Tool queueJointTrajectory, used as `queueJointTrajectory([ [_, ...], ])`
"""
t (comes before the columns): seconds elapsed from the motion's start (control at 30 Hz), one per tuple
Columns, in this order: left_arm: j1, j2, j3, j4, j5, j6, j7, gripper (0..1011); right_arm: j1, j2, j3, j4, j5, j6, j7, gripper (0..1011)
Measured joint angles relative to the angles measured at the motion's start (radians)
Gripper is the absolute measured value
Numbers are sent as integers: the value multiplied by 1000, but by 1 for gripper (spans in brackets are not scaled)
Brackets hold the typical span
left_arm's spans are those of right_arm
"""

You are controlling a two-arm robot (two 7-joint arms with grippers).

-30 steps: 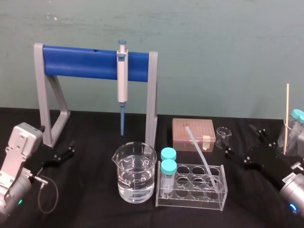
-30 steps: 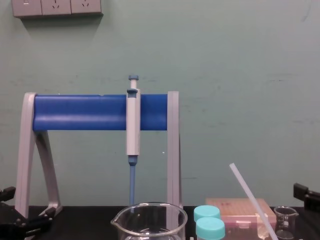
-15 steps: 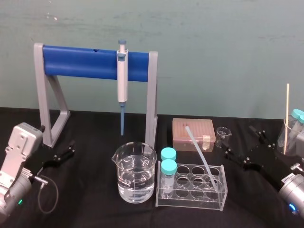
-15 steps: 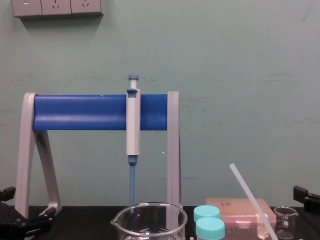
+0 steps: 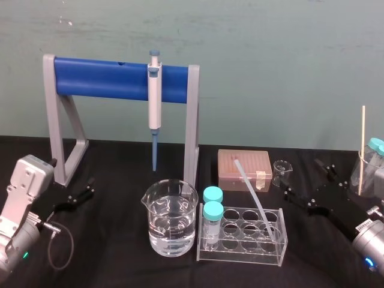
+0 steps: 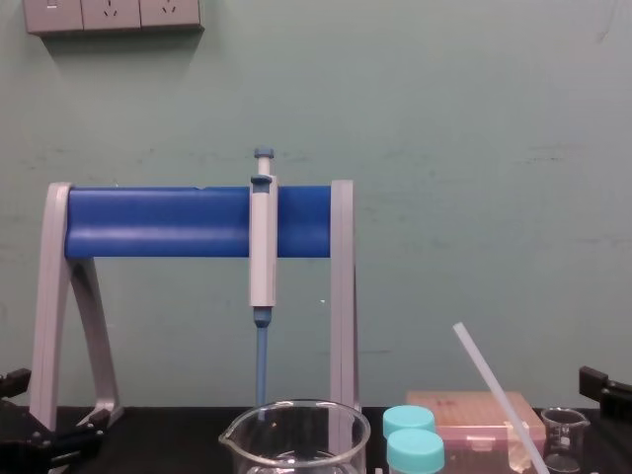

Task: Pick up the stirring rod with one hand, then place it down.

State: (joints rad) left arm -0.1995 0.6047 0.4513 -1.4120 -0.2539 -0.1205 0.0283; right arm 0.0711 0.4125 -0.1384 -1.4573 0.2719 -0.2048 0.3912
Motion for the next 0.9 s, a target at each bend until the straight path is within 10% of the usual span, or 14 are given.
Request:
queueJointTrajectory([
  [0.9,0,0,0,0,0,0,0,1000,0,0,0,0,0,-1,0,1002],
])
